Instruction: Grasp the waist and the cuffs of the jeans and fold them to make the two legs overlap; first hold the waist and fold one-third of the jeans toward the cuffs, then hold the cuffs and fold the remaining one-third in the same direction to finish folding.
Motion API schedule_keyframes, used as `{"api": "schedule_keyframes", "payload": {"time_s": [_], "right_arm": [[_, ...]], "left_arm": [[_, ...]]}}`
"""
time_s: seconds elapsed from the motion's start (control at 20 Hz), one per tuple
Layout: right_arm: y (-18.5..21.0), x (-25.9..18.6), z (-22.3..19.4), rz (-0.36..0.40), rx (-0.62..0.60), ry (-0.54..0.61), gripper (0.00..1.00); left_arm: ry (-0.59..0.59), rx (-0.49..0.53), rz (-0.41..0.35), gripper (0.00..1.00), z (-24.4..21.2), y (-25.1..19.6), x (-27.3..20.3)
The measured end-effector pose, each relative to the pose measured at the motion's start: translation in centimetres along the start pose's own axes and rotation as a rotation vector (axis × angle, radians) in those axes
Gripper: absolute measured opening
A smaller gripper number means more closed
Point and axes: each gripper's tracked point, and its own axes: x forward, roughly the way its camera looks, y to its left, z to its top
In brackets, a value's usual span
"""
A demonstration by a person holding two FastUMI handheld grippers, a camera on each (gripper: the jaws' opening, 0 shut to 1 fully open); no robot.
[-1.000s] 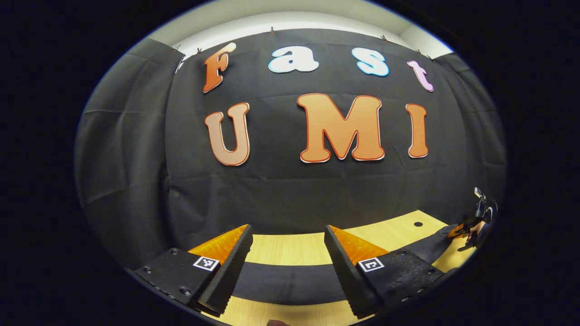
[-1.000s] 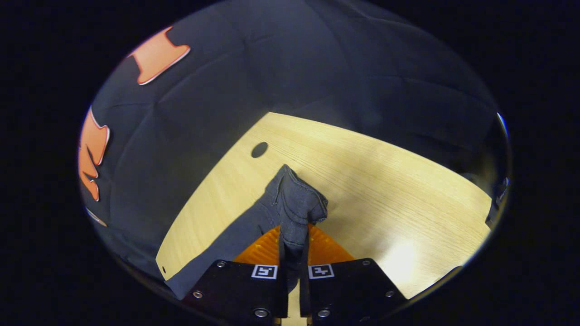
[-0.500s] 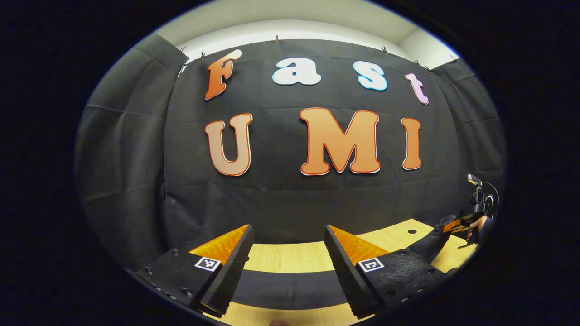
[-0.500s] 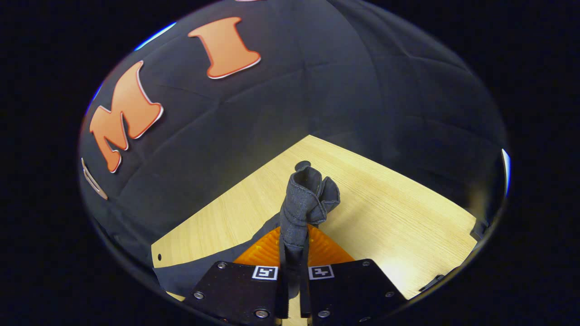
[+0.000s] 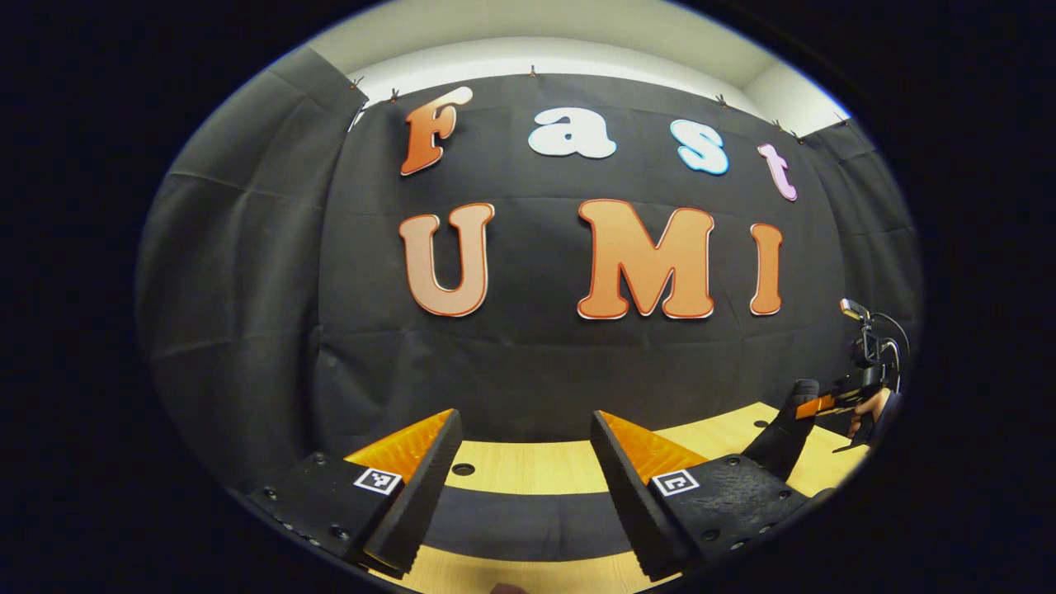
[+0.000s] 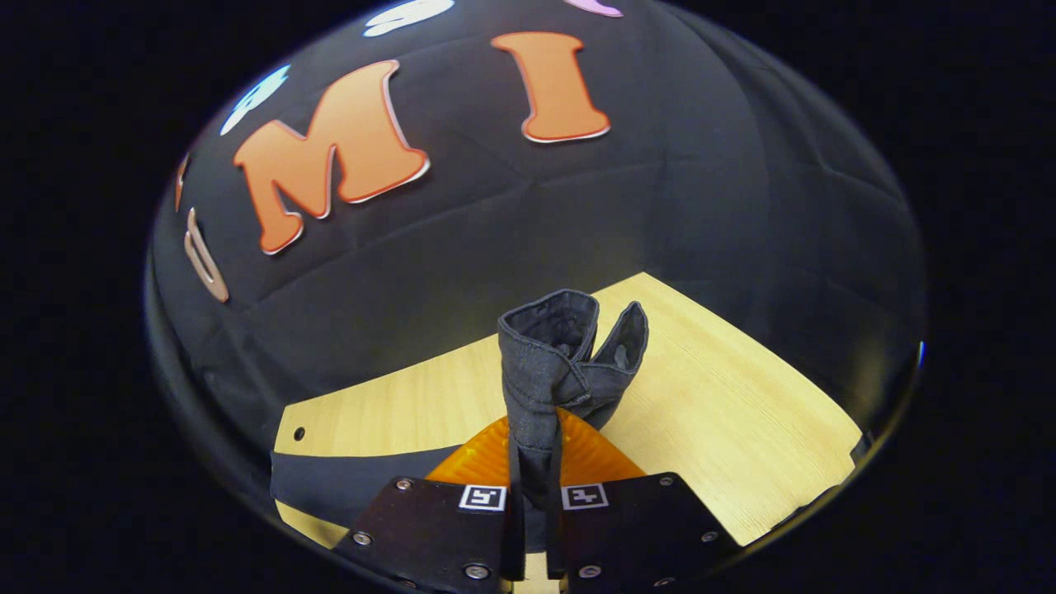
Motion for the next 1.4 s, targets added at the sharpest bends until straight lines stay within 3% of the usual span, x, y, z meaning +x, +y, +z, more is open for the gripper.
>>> {"api": "schedule_keyframes", "payload": {"time_s": [0.4, 0.75, 0.9, 1.1, 1.15, 1.25, 1.3, 1.35, 1.4], "right_arm": [[10.2, -0.3, -1.3, 0.130, -0.139, -0.011, 0.10], [17.3, 0.2, -6.3, 0.226, -0.178, 0.089, 0.10], [18.2, 0.9, -9.3, 0.204, -0.147, 0.177, 0.10], [19.9, 0.0, -12.8, 0.234, -0.147, 0.247, 0.29], [19.9, -0.5, -13.3, 0.242, -0.151, 0.258, 0.28], [21.3, -1.6, -13.3, 0.293, -0.137, 0.256, 0.53], [21.7, -2.3, -13.0, 0.312, -0.130, 0.245, 0.48], [21.4, -2.7, -12.7, 0.300, -0.128, 0.231, 0.68], [21.0, -2.8, -12.3, 0.281, -0.128, 0.217, 0.72]], "left_arm": [[0.018, -0.032, 0.064, 0.94, -1.1, 4.3, -0.1], [0.054, -0.064, 0.128, 0.94, -2.8, 8.7, 0.1], [0.105, -0.106, 0.164, 0.94, -4.6, 11.4, 0.2], [0.260, -0.191, 0.249, 0.96, -9.7, 15.6, 0.5], [0.310, -0.217, 0.251, 0.96, -11.1, 16.1, 0.8], [0.414, -0.279, 0.250, 0.96, -14.5, 16.6, 1.5], [0.468, -0.319, 0.244, 0.97, -15.9, 16.5, 1.9], [0.537, -0.358, 0.227, 0.97, -17.2, 16.3, 2.3], [0.610, -0.396, 0.226, 0.97, -18.8, 16.4, 2.3]]}}
